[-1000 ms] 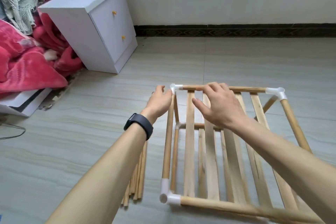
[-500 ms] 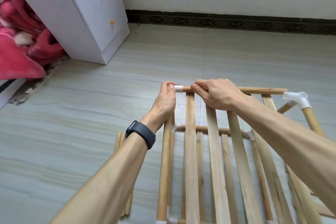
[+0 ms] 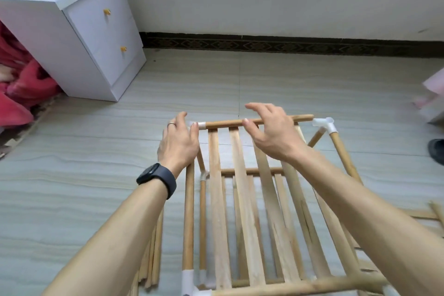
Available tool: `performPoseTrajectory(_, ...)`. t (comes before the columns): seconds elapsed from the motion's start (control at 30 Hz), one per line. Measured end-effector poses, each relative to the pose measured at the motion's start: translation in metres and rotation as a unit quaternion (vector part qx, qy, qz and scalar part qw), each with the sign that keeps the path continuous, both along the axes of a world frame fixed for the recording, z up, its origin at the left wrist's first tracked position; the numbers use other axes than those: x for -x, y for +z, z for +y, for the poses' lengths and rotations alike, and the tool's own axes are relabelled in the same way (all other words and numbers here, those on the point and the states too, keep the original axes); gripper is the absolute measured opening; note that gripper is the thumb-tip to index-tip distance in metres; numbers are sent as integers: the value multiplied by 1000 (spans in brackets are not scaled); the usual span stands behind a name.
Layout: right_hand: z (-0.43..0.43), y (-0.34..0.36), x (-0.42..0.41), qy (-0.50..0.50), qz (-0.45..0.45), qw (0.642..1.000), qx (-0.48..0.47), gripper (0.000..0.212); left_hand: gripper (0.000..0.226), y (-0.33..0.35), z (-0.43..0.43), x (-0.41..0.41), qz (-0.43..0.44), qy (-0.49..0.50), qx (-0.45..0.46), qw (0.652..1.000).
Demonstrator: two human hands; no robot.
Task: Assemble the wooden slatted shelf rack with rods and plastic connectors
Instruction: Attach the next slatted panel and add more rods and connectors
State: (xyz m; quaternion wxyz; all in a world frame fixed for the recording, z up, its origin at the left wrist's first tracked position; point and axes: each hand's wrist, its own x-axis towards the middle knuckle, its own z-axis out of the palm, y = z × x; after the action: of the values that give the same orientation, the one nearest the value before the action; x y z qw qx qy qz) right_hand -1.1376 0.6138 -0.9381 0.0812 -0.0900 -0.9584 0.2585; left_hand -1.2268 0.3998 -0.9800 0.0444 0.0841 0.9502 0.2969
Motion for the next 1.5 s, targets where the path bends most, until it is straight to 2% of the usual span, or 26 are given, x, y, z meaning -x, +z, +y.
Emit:
performPoseTrajectory(0.1,34,16,-90,-80,66,993,49,36,57,23,3,-35,91,-77,66,991)
performPoseTrajectory(0.2,60,16,-183,-167,40,983,62,31,62,43,26,-99,119,-192,57,972)
performPoseTrajectory(0.27,69,9,-234,-225,14,969,99,32,65,49,48,-150,111,-298,64,946)
performPoseTrajectory(0.33,74,-2,-268,-274,-9,944,185,30,68,50,70,-197,87,-406,77,906)
performPoseTrajectory(0.43,73,-20,-294,-295,-33,878,375,24,73,45,94,-252,51,-500,115,857)
performPoseTrajectory(0.5,65,-31,-299,-282,-44,860,423,31,72,43,103,-273,47,-514,145,844)
performPoseTrajectory(0.7,33,-57,-295,-276,-14,867,415,28,58,32,97,-286,75,-511,164,840)
performPoseTrajectory(0.8,29,-60,-293,-269,-7,856,441,28,52,27,98,-286,118,-502,169,840)
performPoseTrajectory(0.9,34,-62,-295,-270,3,847,458,31,45,26,100,-282,164,-509,186,824)
performPoseTrajectory(1.1,33,-70,-291,-266,24,831,488,31,45,8,88,-295,186,-515,162,821)
performPoseTrajectory(1.3,32,-75,-291,-249,26,831,497,31,41,5,85,-291,220,-512,165,814)
performPoseTrajectory(1.5,27,-80,-290,-244,13,843,479,41,44,1,78,-285,210,-510,169,817)
